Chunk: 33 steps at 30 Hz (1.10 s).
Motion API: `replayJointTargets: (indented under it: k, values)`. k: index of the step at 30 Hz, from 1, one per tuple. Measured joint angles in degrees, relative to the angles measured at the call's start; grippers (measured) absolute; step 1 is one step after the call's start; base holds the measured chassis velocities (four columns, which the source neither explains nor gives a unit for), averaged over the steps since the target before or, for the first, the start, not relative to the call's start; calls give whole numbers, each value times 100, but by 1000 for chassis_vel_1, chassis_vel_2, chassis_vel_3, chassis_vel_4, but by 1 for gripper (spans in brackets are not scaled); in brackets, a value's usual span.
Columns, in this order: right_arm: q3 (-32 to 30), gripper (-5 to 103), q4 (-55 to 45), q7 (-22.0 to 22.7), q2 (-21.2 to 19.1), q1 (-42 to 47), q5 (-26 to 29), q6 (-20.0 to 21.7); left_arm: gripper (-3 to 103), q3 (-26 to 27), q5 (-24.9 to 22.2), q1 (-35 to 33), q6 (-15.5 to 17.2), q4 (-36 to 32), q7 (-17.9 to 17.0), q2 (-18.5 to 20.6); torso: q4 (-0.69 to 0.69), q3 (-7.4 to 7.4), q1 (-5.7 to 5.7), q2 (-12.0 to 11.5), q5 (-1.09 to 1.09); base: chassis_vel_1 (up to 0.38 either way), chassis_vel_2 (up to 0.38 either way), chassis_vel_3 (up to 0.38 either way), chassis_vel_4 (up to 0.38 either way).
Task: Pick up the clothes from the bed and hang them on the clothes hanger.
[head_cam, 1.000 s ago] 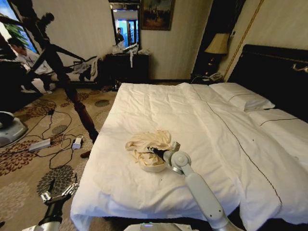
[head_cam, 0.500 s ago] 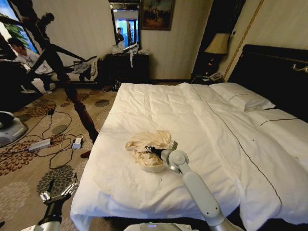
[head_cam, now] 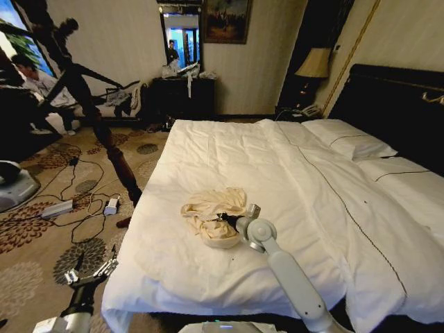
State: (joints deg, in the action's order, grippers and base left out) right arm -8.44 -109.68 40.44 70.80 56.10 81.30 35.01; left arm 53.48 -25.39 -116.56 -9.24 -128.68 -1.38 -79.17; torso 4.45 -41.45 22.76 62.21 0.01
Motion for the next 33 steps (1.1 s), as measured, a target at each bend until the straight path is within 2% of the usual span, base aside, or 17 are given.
replayJointTargets:
  k: [1, 3, 4, 5, 8, 9, 10, 13, 14, 17, 20, 23, 29, 33]
  values:
    - [0, 0, 0, 0, 0, 0, 0, 0, 97, 0, 0, 0, 0, 0, 0, 0, 0, 0, 0, 0, 0, 0, 0, 0, 0]
    - [-128, 0, -348, -92, -441, 257, -98, 58, 97, 1, -62, 66, 113, -86, -73, 343, -2, 0, 0, 0, 1, 0, 0, 0, 0]
    - [-128, 0, -348, -92, -441, 257, -98, 58, 97, 1, -62, 66, 113, -86, -73, 343, -2, 0, 0, 0, 1, 0, 0, 0, 0]
    - [-252, 0, -568, -186, -778, 462, -242, 67, 97, -16, -99, 123, 213, -150, -129, 596, 2, 0, 0, 0, 1, 0, 0, 0, 0]
    - [-623, 0, -974, -397, -1307, 939, -554, 49, 97, -70, -163, 232, 366, -225, -226, 1014, 4, 0, 0, 0, 1, 0, 0, 0, 0]
    - [-623, 0, -974, -397, -1307, 939, -554, 49, 97, -70, -163, 232, 366, -225, -226, 1014, 4, 0, 0, 0, 1, 0, 0, 0, 0]
    - [-990, 0, -1255, -497, -1552, 1283, -644, 53, 97, -131, -201, 285, 450, -249, -272, 1202, 3, 0, 0, 0, 0, 0, 0, 0, 0]
    - [-1597, 0, -1680, -562, -1840, 1823, -625, 105, 97, -253, -227, 299, 506, -219, -282, 1376, 1, 0, 0, 0, 1, 0, 0, 0, 0]
    - [-1597, 0, -1680, -562, -1840, 1823, -625, 105, 97, -253, -227, 299, 506, -219, -282, 1376, 1, 0, 0, 0, 1, 0, 0, 0, 0]
    - [-2182, 0, -2054, -619, -2073, 2335, -621, 171, 97, -486, -141, 310, 512, -47, -248, 1589, 1, 0, -1, 0, -2, 0, 0, 0, 0]
    - [-2510, 0, -2171, -692, -2216, 2613, -783, 256, 97, -639, -113, 383, 534, 30, -240, 1764, -2, 0, -1, 0, -2, 0, 0, 0, 0]
    - [-2872, 0, -2219, -745, -2393, 2860, -989, 228, 97, -791, -125, 557, 631, 79, -272, 1985, 2, 0, -1, 0, -1, 0, 0, 0, 0]
    - [-3086, 0, -2218, -625, -2431, 2762, -1157, 62, 97, -1076, -147, 810, 753, 158, -346, 2257, -1, 0, -1, 0, -1, 0, 0, 0, 0]
    - [-3176, 0, -2231, -570, -2440, 2684, -1256, -117, 97, -1469, -180, 1017, 862, 188, -391, 2616, 0, 0, -1, 0, -1, 0, 0, 0, 0]
